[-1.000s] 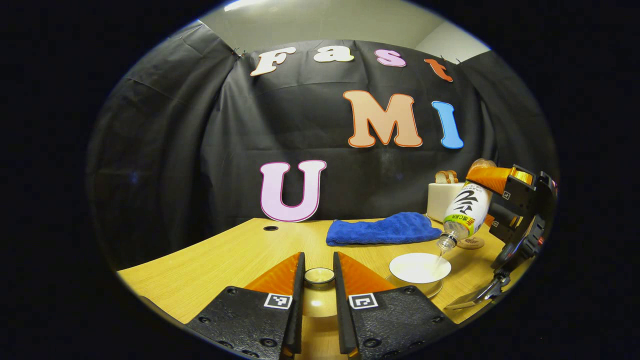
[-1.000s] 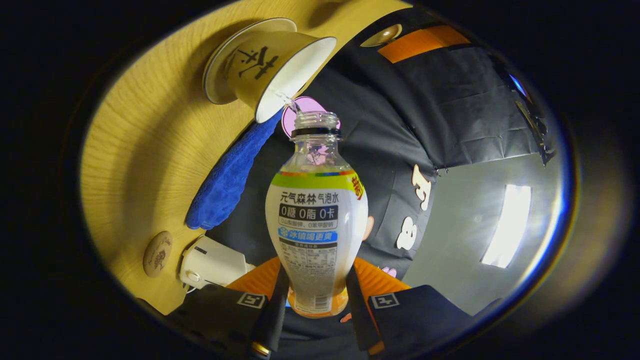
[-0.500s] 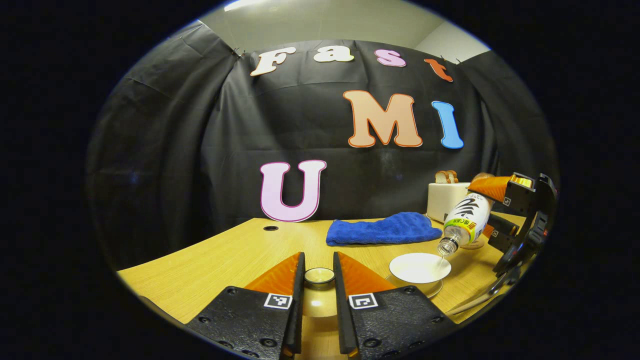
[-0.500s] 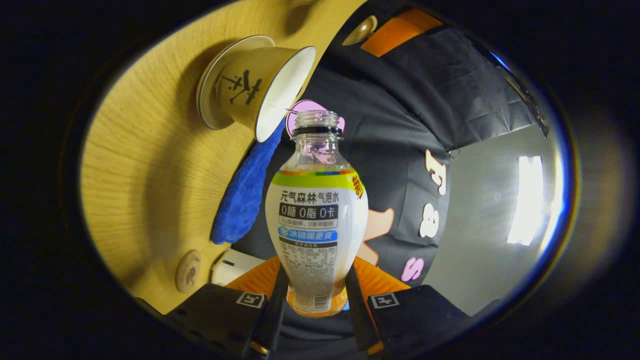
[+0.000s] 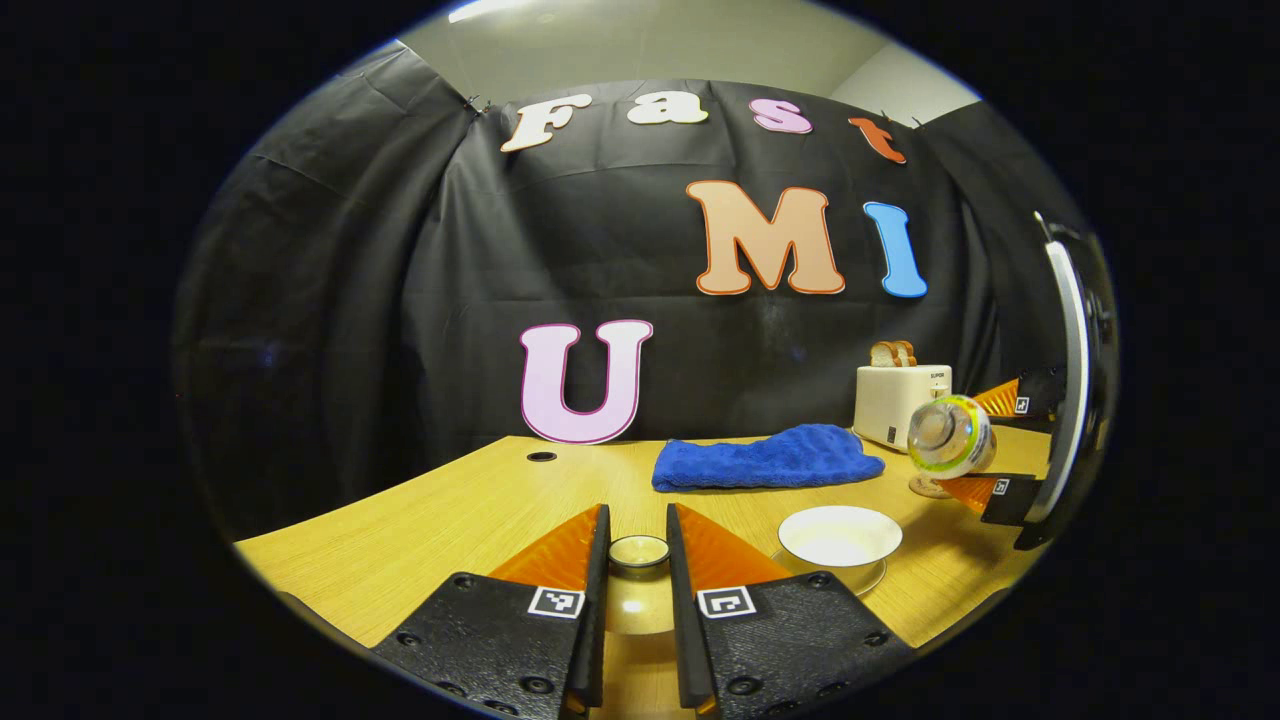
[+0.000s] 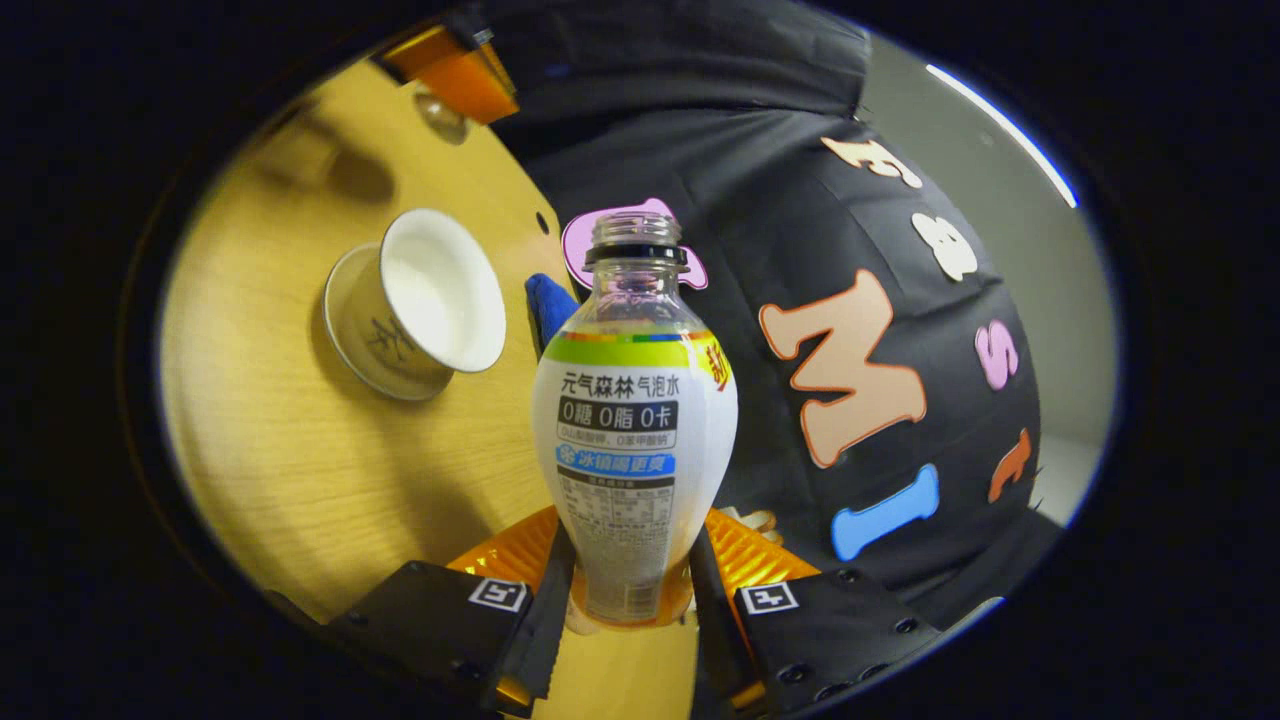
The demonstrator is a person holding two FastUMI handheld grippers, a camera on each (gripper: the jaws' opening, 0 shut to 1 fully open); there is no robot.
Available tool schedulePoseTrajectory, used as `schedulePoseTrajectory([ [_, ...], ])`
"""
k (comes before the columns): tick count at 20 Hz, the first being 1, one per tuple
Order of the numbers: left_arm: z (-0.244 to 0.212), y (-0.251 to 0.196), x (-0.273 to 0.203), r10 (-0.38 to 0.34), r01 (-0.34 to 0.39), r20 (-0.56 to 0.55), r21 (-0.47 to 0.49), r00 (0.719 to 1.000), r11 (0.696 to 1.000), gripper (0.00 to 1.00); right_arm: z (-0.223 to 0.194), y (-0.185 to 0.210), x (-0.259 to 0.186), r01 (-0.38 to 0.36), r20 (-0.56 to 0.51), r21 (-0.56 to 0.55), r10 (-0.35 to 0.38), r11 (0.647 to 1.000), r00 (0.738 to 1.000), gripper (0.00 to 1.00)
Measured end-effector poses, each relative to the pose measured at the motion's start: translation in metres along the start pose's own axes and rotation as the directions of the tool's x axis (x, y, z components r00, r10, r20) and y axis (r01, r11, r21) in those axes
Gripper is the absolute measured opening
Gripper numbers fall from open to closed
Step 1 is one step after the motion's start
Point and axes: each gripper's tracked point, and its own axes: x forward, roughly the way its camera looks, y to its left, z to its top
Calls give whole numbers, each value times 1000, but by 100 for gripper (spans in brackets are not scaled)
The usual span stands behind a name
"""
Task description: Open the teacup lid with one hand, grasp the water bottle and pour water into the teacup with the other hand; after pouring, place the water bottle on the coaster and then close the teacup lid.
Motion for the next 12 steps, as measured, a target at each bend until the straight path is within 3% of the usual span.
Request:
schedulePoseTrajectory([
  [2, -1, 0, 0, 1, -1, 0, 0, 1000, 1000, 27, -3, -1, -5, -46, 0, 192, 47, 980, 999, 67],
  [4, 0, 0, 0, 1, -1, 0, 0, 1000, 1000, 27, -5, -10, -10, -75, 8, 365, 78, 928, 997, 63],
  [5, 0, 0, 0, 2, -2, 0, 0, 1000, 1000, 27, -3, -17, -8, -86, 12, 440, 90, 894, 996, 58],
  [9, 0, 0, 0, 2, -2, 0, 0, 1000, 1000, 27, -19, -30, 0, -112, 27, 660, 126, 742, 992, 58],
  [10, 0, 0, 0, 2, -2, 0, 0, 1000, 1000, 27, -22, -34, 0, -111, 38, 707, 118, 699, 992, 67],
  [11, 0, 1, 0, 2, -2, 0, 0, 1000, 1000, 27, -27, -42, -4, -103, 41, 747, 109, 657, 993, 62],
  [12, 0, 0, 0, 3, -3, 0, 1, 1000, 1000, 27, -33, -47, -4, -95, 41, 776, 101, 623, 994, 66],
])
